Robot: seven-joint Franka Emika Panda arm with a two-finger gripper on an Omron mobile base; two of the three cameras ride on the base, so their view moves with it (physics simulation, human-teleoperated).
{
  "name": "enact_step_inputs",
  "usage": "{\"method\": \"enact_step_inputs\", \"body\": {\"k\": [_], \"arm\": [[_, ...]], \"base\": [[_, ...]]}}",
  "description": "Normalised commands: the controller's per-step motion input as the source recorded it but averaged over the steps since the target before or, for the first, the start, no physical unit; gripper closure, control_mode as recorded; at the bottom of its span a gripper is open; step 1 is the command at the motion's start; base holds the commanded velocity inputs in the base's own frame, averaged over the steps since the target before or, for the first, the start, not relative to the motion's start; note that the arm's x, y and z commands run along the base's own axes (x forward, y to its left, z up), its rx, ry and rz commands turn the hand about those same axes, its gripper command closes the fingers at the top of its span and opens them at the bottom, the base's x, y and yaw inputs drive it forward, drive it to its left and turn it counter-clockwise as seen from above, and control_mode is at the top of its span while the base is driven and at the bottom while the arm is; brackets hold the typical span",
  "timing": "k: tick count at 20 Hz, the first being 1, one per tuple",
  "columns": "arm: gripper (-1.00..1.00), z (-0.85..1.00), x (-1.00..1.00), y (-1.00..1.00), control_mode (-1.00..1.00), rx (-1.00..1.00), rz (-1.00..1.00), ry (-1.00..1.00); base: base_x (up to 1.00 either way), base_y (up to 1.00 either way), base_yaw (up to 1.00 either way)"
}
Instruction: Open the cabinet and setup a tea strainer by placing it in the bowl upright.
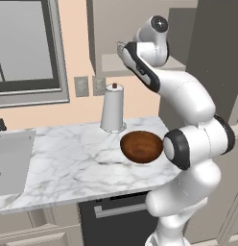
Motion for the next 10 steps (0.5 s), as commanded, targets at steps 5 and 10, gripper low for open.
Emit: {"method": "enact_step_inputs", "body": {"k": [5,10], "arm": [[-1.00,0.00,0.20,0.00,-1.00,0.00,0.00,0.16],[-1.00,0.00,0.06,0.00,-1.00,0.00,0.00,0.05]], "base": [[0.00,0.00,0.00],[0.00,0.00,0.00]]}}
